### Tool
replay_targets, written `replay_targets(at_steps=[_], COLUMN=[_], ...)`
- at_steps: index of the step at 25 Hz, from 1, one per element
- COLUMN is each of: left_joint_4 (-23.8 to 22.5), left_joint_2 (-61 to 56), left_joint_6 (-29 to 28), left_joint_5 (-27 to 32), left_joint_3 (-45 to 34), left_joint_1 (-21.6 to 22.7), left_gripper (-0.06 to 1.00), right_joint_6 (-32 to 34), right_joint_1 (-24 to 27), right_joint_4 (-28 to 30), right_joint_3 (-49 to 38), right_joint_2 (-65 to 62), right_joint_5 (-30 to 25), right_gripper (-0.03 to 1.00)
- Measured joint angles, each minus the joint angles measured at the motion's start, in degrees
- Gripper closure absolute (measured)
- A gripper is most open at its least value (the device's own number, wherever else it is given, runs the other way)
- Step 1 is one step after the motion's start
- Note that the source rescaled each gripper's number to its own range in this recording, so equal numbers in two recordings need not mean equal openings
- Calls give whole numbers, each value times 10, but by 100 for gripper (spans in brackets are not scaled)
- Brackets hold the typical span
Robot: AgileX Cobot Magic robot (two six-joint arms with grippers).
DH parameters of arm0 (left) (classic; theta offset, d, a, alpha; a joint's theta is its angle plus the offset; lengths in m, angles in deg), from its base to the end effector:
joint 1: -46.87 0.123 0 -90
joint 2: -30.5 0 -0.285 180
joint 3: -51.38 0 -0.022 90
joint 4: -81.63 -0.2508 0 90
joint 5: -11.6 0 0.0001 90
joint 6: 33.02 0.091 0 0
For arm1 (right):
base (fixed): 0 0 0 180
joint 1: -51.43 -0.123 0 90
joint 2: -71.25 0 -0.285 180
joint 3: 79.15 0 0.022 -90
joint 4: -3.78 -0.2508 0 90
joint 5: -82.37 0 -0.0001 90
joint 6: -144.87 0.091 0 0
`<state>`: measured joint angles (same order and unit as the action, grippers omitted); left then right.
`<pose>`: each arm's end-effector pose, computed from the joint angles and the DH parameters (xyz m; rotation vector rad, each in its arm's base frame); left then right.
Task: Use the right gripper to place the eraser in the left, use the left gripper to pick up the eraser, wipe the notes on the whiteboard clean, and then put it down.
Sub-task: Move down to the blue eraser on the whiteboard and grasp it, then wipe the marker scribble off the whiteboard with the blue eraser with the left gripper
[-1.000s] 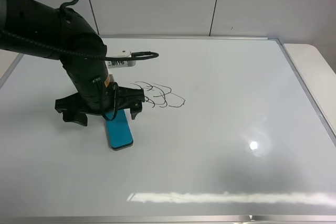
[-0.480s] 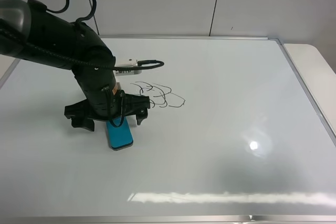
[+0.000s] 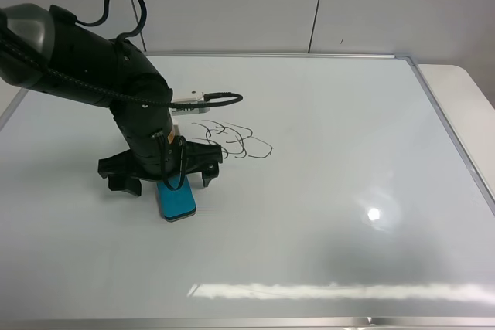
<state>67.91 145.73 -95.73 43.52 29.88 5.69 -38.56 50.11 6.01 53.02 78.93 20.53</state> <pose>0.2546 -0.2075 0.1250 -0.2679 2.8913 -0.0948 -0.0074 -0.0033 0.2794 -0.0823 2.0466 -0.0695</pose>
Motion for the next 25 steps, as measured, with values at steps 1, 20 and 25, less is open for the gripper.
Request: replay_targets(at_steps=[1, 20, 25], left_joint_4=[0, 2, 8], left_joint_2=[0, 0, -1], left_joint_6=[0, 35, 58], left_joint_5=[0, 1, 5], left_joint_3=[0, 0, 0], left_joint_1=[0, 0, 0], left_gripper=[-6, 92, 92], right_joint_6=[0, 0, 0], right_joint_1=[0, 0, 0], right_joint_4=[0, 0, 0], right_joint_3=[0, 0, 0], right_joint_2=[0, 0, 0], right_joint_5=[0, 0, 0], right_gripper=[-3, -3, -3])
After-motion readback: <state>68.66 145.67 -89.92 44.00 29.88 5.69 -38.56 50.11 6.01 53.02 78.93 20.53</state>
